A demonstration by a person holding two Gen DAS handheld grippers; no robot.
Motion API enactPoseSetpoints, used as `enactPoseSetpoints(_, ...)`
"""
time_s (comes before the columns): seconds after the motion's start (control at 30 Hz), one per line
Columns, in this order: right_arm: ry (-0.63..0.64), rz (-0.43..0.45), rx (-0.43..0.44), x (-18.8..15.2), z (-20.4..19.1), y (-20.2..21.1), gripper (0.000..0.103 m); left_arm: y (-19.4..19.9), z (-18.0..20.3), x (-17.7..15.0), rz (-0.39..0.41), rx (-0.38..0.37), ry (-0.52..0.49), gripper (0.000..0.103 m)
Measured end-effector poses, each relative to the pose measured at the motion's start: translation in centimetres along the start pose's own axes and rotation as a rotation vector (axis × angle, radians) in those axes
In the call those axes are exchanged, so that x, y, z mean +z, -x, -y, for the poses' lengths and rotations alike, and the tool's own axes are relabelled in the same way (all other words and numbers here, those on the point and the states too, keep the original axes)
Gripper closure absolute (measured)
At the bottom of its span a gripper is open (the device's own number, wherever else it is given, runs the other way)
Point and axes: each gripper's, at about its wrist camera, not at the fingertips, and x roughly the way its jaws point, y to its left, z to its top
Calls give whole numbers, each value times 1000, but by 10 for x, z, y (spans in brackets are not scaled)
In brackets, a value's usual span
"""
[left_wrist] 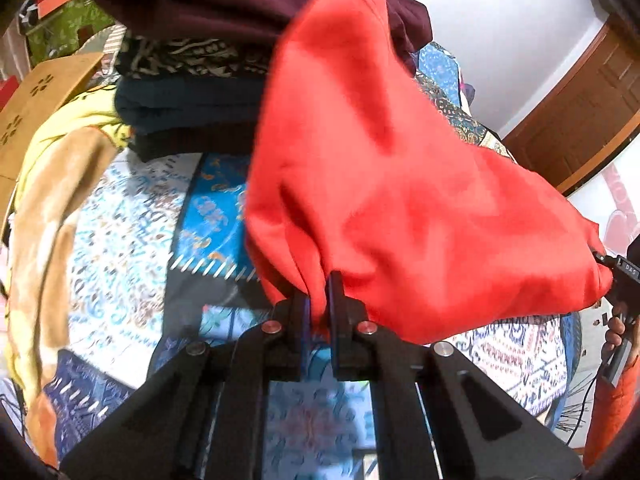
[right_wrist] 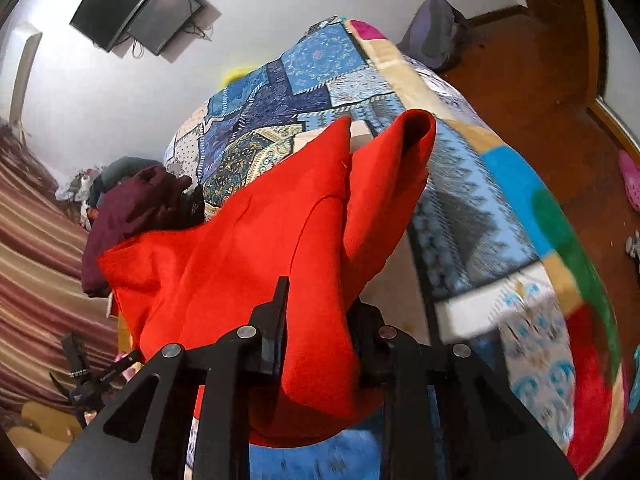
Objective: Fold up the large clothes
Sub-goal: 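Fold the held jacket end over the bundle with both tools, release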
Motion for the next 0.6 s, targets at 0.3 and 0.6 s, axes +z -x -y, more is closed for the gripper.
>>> enactPoseSetpoints(0.3,42,67,-237,-7,3,11,72,-9,-26,-11,-36,207,34,93)
enactPoseSetpoints(0.6,72,171,-282,4,-9,57,70,23,-24,-13,31,110,119,51)
